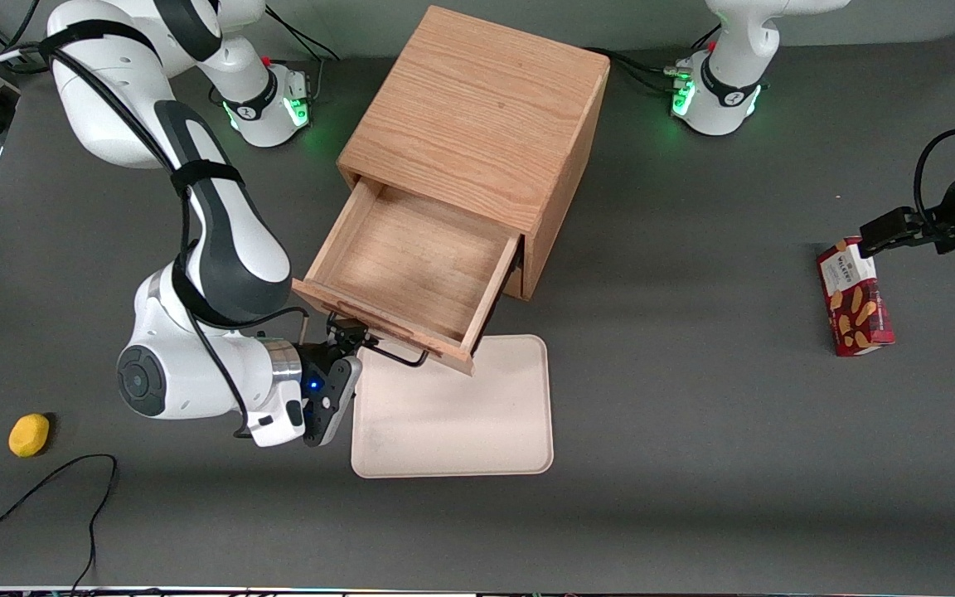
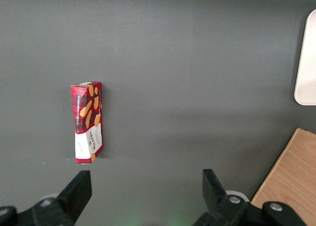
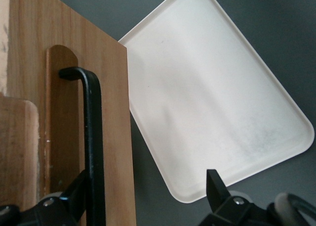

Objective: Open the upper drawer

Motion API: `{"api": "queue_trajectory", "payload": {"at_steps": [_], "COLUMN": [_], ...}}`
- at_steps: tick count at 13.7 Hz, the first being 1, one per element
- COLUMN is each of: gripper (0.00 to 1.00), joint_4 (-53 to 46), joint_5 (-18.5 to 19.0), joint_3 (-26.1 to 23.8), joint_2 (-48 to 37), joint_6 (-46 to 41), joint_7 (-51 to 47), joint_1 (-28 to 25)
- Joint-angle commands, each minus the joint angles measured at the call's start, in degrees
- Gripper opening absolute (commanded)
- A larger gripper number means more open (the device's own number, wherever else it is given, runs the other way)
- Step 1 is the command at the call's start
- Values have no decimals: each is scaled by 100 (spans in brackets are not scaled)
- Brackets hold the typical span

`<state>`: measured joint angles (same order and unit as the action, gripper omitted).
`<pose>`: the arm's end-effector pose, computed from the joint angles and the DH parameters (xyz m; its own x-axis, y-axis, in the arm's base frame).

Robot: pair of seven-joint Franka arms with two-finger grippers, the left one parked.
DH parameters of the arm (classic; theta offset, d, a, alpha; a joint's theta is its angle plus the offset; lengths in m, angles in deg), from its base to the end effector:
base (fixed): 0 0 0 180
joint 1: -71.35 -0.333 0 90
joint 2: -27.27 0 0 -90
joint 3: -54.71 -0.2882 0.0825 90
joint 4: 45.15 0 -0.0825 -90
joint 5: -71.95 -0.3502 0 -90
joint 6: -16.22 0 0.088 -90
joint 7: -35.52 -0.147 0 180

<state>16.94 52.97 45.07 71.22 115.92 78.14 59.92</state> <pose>0.6430 0.2596 0.3266 0.5657 0.8004 0.1984 0.7949 -0.4652 -0.3896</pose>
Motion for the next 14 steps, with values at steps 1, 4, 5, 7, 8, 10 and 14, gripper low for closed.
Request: {"api": "queue_trajectory", "payload": {"at_steps": [1,4,5,7,8,10,14], "gripper": [100,100,100,100,100,100,100], "joint_4": [-189,-189,-188,-197,-197,-197,-302], "joint_5": [70,70,70,70,70,70,70], "joint_3": [-20,-20,-28,-20,-20,-20,-20], "joint_2": [167,176,184,176,184,176,167], "joint_6": [137,216,225,234,234,234,234], "joint_7": [141,150,150,141,141,141,141], "joint_1": [54,106,124,124,124,133,133]}}
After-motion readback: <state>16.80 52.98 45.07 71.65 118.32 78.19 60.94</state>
